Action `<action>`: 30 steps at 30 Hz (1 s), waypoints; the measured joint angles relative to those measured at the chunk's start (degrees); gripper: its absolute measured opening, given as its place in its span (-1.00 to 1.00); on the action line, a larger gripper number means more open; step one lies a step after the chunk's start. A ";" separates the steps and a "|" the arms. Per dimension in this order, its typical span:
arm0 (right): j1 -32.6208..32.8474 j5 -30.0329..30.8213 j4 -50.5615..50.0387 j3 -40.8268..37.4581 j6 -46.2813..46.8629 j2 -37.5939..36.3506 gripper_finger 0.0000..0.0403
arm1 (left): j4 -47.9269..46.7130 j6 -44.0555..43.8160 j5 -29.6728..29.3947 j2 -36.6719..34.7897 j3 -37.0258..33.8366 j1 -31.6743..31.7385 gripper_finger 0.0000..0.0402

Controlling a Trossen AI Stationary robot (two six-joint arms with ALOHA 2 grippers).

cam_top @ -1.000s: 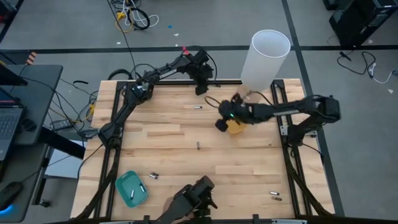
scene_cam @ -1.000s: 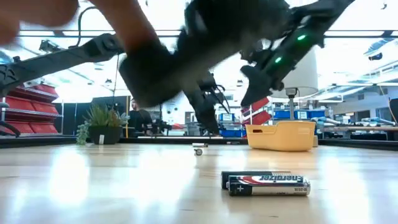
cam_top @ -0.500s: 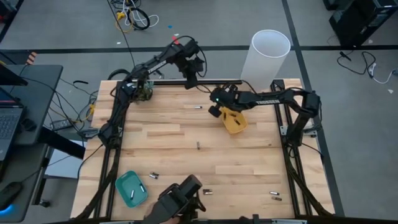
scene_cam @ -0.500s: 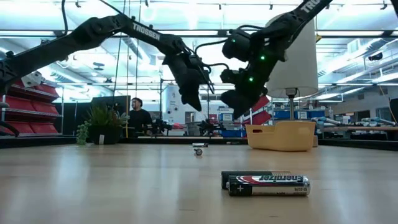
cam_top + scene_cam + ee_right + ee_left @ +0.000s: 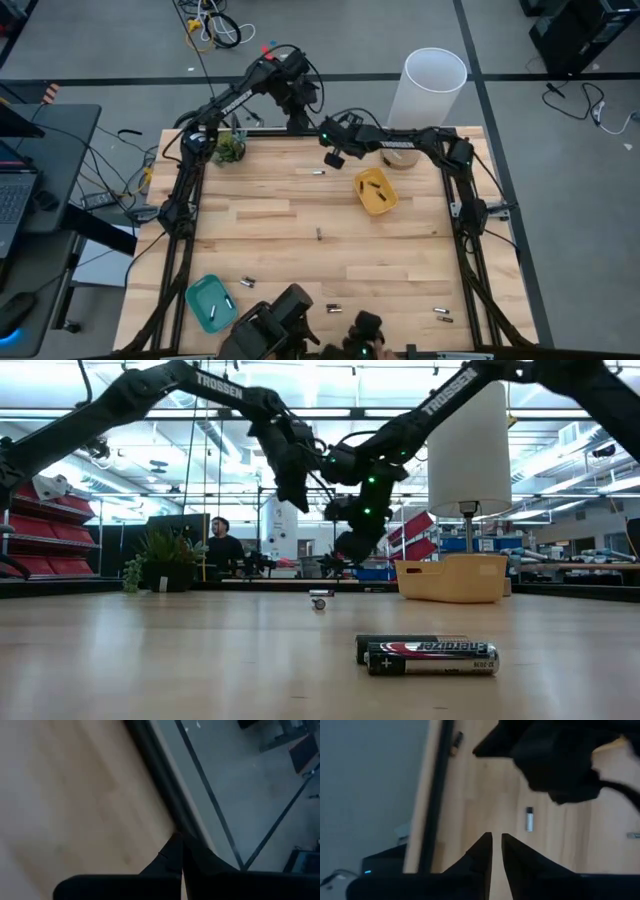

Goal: Sort batteries
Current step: Put the black battery into the yellow bin

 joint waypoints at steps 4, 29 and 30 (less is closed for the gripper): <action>-2.80 -0.50 -3.98 6.41 -2.25 3.37 -1.00 | 1.60 -2.56 -2.45 -2.08 0.00 0.47 -0.74; -9.01 -10.74 -27.54 22.21 2.68 15.69 -1.00 | 2.02 -3.23 -3.37 -3.17 -1.38 0.73 -0.74; -8.84 -11.57 -27.93 22.19 2.26 15.54 -1.00 | 2.06 -3.23 -3.37 -3.17 -1.38 0.73 -0.74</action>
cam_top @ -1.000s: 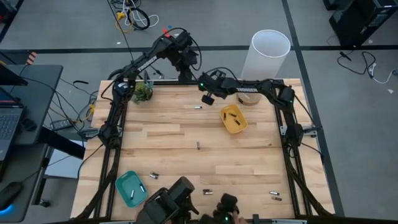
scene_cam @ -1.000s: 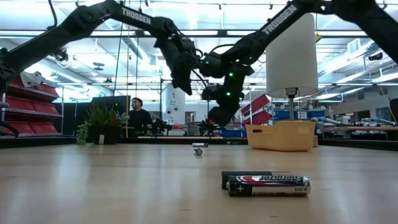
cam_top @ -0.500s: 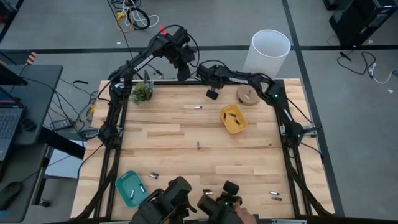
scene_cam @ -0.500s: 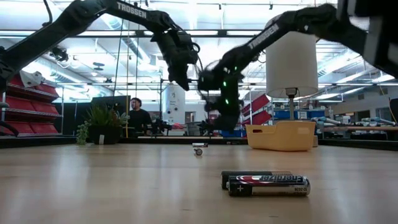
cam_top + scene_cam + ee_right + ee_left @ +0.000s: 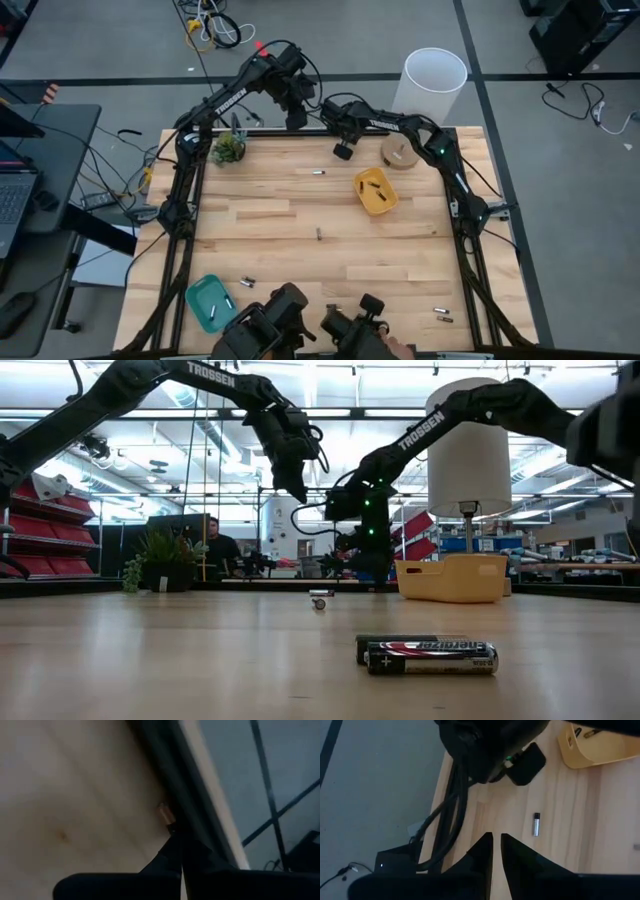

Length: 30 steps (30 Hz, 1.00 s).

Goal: Sort batteries
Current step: Put the black battery into the yellow bin, then adjust the yellow bin

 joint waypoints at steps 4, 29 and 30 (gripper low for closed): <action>1.72 -5.40 -1.72 -0.17 -1.50 -0.33 -1.00 | 0.02 0.00 -0.41 0.06 0.00 0.04 -0.74; 28.25 -4.48 -26.15 -10.13 3.91 -31.11 -1.00 | 10.84 10.48 20.43 -0.36 -14.82 -6.46 -0.76; 30.59 -4.39 -26.19 -12.17 5.84 -32.79 -1.00 | 14.32 10.78 20.43 -0.33 -16.99 -7.06 -0.76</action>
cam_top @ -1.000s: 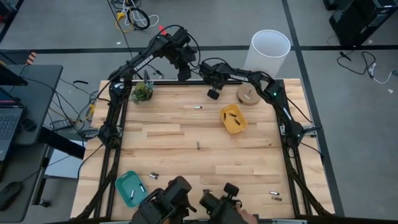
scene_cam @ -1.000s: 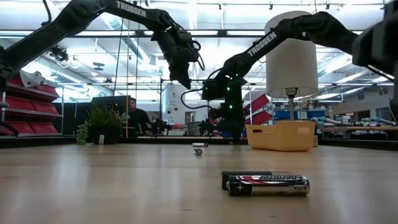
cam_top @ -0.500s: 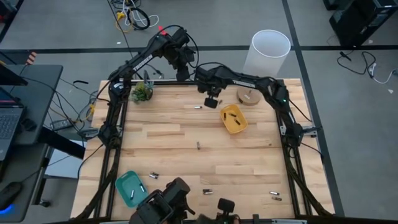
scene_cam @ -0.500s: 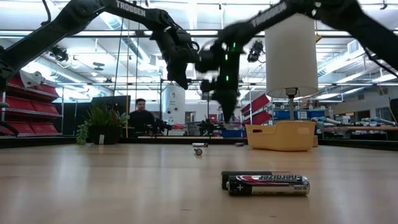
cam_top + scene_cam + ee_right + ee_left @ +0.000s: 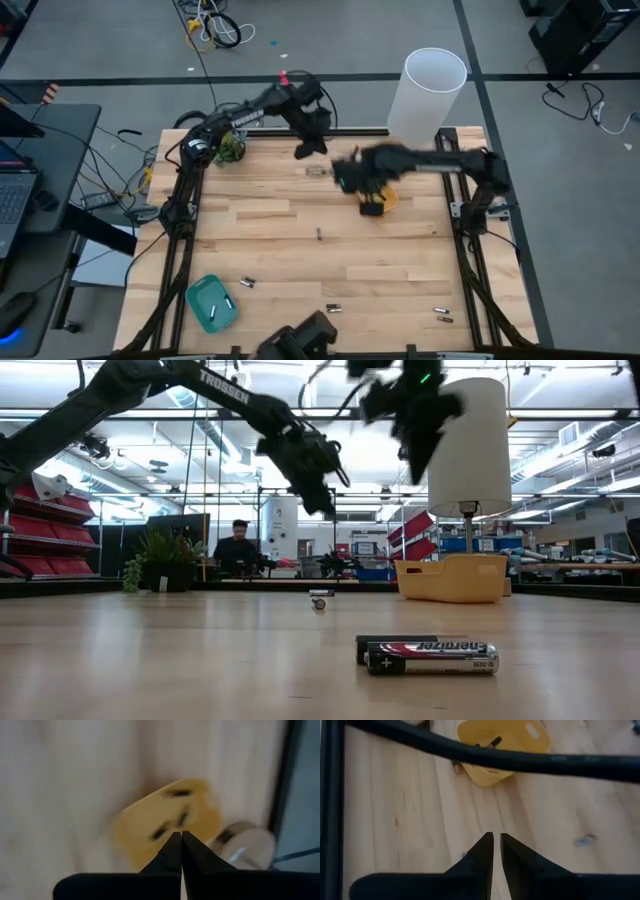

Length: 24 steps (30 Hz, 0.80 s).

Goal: Sort batteries
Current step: Adjust the yellow bin

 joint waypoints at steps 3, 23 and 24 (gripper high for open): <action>6.49 0.03 1.13 -6.23 6.59 -4.38 -1.00 | 10.37 0.17 0.61 0.00 -6.45 -1.67 -0.76; 29.50 11.05 13.44 -41.22 64.26 -22.90 -1.00 | 42.84 -6.24 -15.20 0.15 -20.74 -7.84 -0.76; 28.83 12.65 14.93 -41.76 64.17 -22.84 -1.00 | 41.88 -6.23 -13.41 0.11 -20.30 -7.83 -0.76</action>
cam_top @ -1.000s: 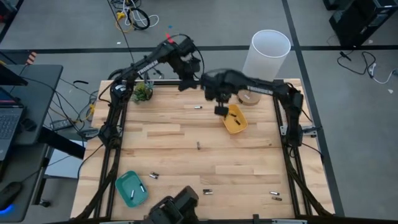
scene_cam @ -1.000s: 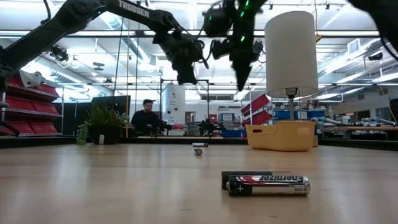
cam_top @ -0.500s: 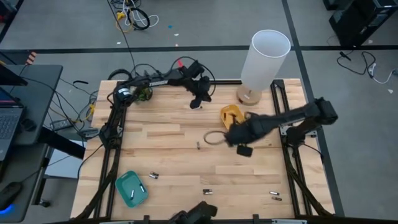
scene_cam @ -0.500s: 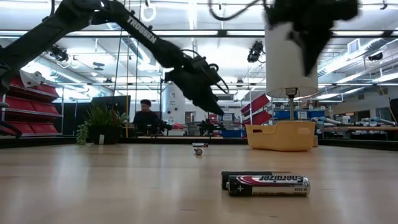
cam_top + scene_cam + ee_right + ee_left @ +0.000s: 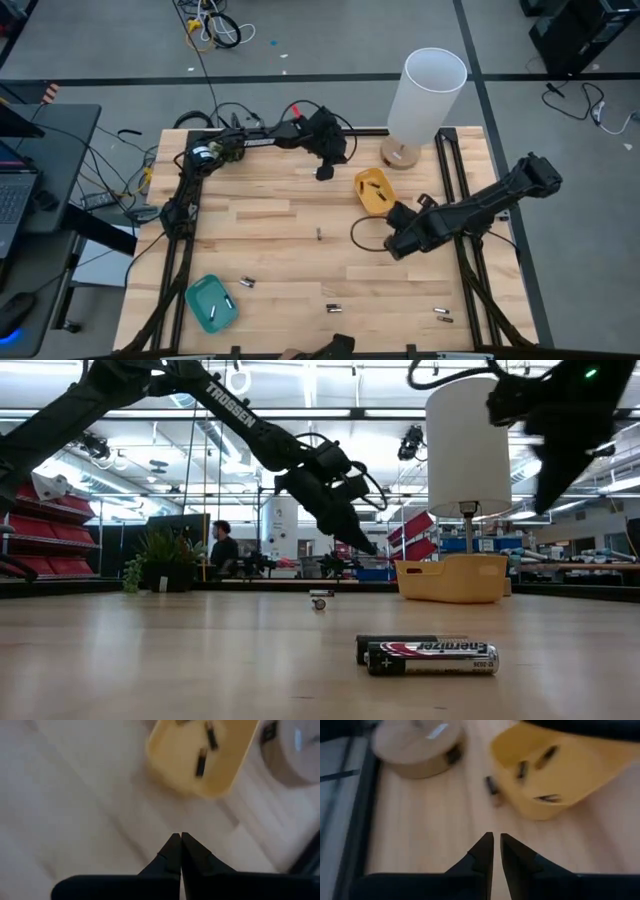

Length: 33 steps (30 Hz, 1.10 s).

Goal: Sort batteries
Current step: Adjust the yellow bin

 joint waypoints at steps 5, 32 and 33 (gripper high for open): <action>-4.88 -0.29 11.48 -1.87 -17.70 0.39 -1.00 | -8.11 -1.47 5.26 -0.10 2.72 -0.18 -0.76; -21.77 -15.19 28.16 -9.31 -56.33 0.30 -0.38 | -14.90 6.09 1.17 -5.35 -1.53 9.02 -0.76; -22.06 -15.50 29.02 -9.78 -56.31 0.30 -0.45 | -13.69 6.06 -0.03 -5.35 -1.88 9.03 -0.76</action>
